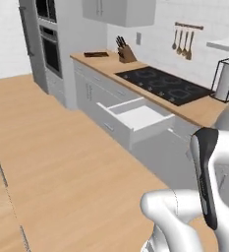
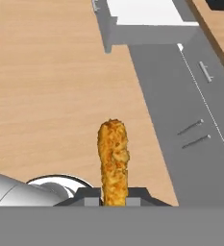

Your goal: Pick up the knife from the drawer and place it on the cutting board. Then place the meat from the plate to the cutting board.

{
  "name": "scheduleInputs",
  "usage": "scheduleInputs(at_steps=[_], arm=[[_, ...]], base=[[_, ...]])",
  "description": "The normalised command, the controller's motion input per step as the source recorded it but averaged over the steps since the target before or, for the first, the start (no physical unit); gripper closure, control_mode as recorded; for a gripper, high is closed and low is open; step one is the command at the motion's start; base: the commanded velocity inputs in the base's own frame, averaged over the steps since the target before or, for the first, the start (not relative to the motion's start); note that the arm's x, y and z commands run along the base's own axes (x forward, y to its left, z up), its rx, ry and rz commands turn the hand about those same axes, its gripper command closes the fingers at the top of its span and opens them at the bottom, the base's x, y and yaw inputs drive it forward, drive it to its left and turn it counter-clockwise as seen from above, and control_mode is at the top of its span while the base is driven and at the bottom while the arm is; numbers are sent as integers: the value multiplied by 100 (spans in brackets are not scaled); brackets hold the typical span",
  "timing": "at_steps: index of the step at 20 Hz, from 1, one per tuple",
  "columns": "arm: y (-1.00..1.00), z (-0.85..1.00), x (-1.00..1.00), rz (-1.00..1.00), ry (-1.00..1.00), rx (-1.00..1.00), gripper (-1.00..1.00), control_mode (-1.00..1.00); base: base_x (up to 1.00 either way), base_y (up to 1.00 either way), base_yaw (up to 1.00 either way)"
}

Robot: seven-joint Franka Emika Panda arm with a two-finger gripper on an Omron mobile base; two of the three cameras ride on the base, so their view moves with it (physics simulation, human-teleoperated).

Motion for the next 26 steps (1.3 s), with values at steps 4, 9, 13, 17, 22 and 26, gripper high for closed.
scheduleInputs(at_steps=[4, 9, 13, 17, 22, 26], arm=[[0, 0, 0, 0, 0, 0, 100, 100], [0, 0, 0, 0, 0, 0, 100, 100], [0, 0, 0, 0, 0, 0, 100, 100], [0, 0, 0, 0, 0, 0, 100, 100], [0, 0, 0, 0, 0, 0, 100, 100], [0, 0, 0, 0, 0, 0, 100, 100]], base=[[55, 33, 84], [100, -5, 61], [100, -18, 14], [100, -34, 0], [100, -61, -11], [100, -42, -14]])
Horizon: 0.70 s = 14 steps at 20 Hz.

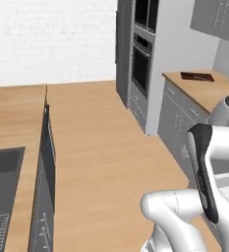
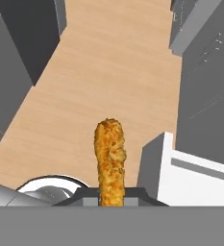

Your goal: Pick up the knife from the drawer and place it on the cutting board. Then place the meat from the plate to the cutting board.

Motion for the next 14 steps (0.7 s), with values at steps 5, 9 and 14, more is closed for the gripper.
scheduleInputs(at_steps=[5, 9, 14], arm=[[0, 0, 0, 0, 0, 0, 100, 100], [0, 0, 0, 0, 0, 0, 100, 100], [0, 0, 0, 0, 0, 0, 100, 100]], base=[[100, 35, -7], [100, 52, -4], [100, 18, -12]])
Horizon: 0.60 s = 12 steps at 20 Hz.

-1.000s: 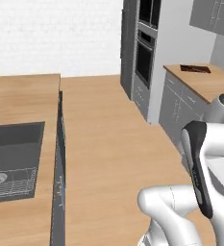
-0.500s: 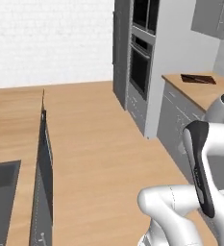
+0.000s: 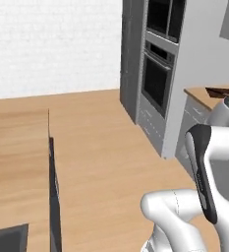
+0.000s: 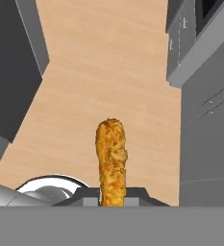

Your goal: Pick up the knife from the drawer and place it on the cutting board. Then place the meat from the plate to the cutting board.

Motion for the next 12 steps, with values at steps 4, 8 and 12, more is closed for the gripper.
scheduleInputs(at_steps=[4, 8, 12], arm=[[0, 0, 0, 0, 0, 0, 100, 100], [0, 0, 0, 0, 0, 0, 100, 100], [0, 0, 0, 0, 0, 0, 100, 100]], base=[[100, -12, -21], [100, -33, -23], [100, -38, -27]])
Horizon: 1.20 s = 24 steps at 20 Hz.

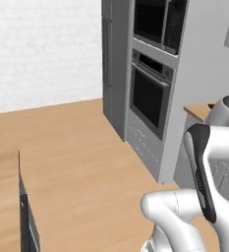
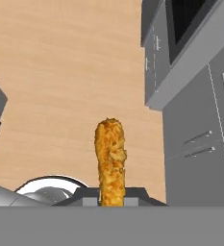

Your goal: Pick up the knife from the drawer and place it on the cutting board. Then place the meat from the plate to the cutting board.

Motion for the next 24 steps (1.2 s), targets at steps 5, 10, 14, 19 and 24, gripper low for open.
scheduleInputs(at_steps=[5, 10, 14, 19, 24], arm=[[0, 0, 0, 0, 0, 0, 100, 100], [0, 0, 0, 0, 0, 0, 100, 100], [0, 0, 0, 0, 0, 0, 100, 100], [0, 0, 0, 0, 0, 0, 100, 100], [0, 0, 0, 0, 0, 0, 100, 100]], base=[[83, -37, -35], [59, -18, -45], [43, -1, -52], [40, 0, -54], [68, 6, -47]])
